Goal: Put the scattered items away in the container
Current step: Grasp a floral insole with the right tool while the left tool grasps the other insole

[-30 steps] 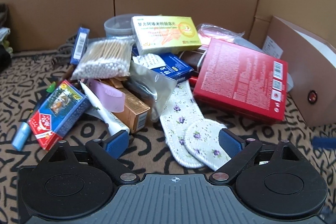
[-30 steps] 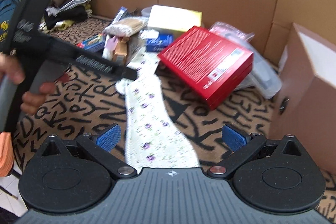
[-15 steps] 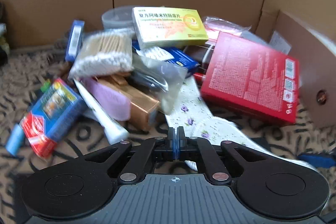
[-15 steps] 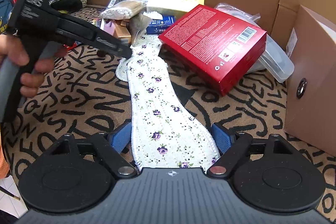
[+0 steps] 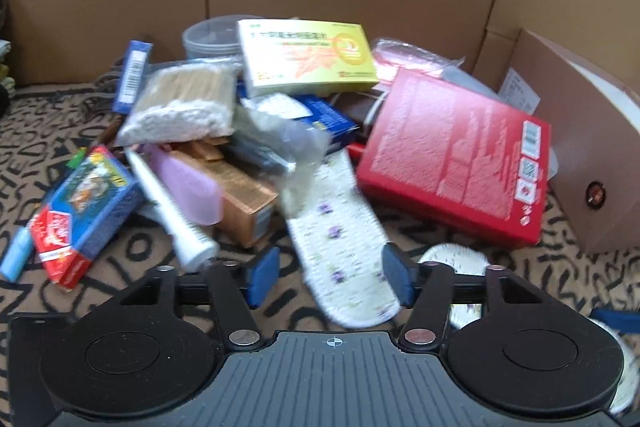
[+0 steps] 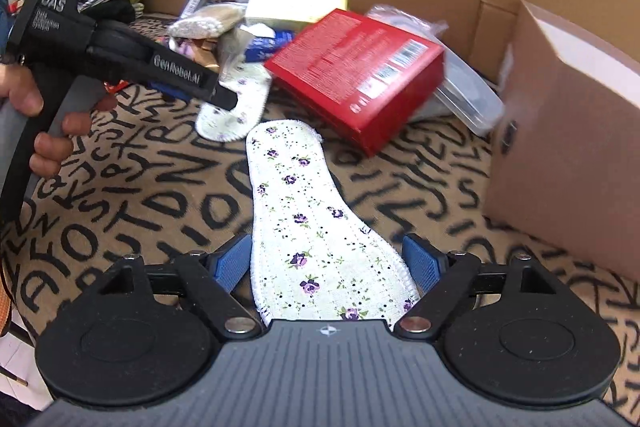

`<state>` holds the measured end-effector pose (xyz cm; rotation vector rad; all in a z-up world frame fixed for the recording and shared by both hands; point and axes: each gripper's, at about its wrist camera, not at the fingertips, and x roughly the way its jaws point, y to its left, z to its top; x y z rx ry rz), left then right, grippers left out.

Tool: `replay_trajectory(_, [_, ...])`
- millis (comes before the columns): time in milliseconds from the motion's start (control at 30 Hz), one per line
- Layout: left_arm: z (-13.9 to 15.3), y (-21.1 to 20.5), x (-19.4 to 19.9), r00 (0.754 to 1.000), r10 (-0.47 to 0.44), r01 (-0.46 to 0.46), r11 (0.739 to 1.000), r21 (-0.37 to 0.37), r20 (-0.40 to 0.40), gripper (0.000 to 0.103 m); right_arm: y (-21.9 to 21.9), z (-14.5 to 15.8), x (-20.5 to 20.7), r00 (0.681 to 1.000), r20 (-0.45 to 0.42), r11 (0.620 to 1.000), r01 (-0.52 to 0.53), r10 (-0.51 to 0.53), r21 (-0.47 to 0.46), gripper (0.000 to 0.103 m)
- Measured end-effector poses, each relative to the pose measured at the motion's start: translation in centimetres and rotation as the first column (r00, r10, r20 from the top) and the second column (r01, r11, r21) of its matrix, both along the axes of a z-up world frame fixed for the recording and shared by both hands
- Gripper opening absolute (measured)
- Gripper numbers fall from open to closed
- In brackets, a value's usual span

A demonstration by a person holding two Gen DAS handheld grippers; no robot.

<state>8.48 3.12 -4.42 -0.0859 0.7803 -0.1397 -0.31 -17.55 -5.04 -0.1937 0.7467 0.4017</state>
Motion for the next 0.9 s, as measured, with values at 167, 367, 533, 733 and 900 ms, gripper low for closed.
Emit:
replay_trajectory(167, [-1.1, -1.5, 2.1, 0.999, -0.001, 0.002, 1.000, 0.025, -0.033, 0.077, -0.6, -0.2, -0.5, 1.000, -0.001, 1.000, 0.016, -0.016, 0.016, 0.085])
replay_trajectory(367, [-0.9, -2.2, 1.5, 1.000, -0.014, 0.015, 0.995, 0.096, -0.012, 0.053, -0.8, -0.2, -0.6, 1.000, 0.003, 1.000, 0.018, -0.018, 0.024, 0.086])
replay_trajectory(533, [0.3, -2.2, -1.2, 0.998, -0.057, 0.056, 0.994, 0.092, 0.008, 0.045, -1.0, -0.3, -0.6, 1.000, 0.007, 0.999, 0.016, -0.016, 0.028, 0.087])
replay_trajectory(733, [2.1, -1.3, -4.5, 0.992, -0.125, 0.125, 0.992, 0.001, -0.015, 0.005, -1.6, -0.2, -0.8, 1.000, 0.001, 0.999, 0.011, -0.011, 0.034, 0.088])
replay_trajectory(900, [2.2, -1.4, -7.6, 0.983, -0.179, 0.181, 0.983, 0.039, -0.044, 0.004, -2.3, -0.2, -1.0, 1.000, 0.001, 0.999, 0.014, -0.014, 0.035, 0.088])
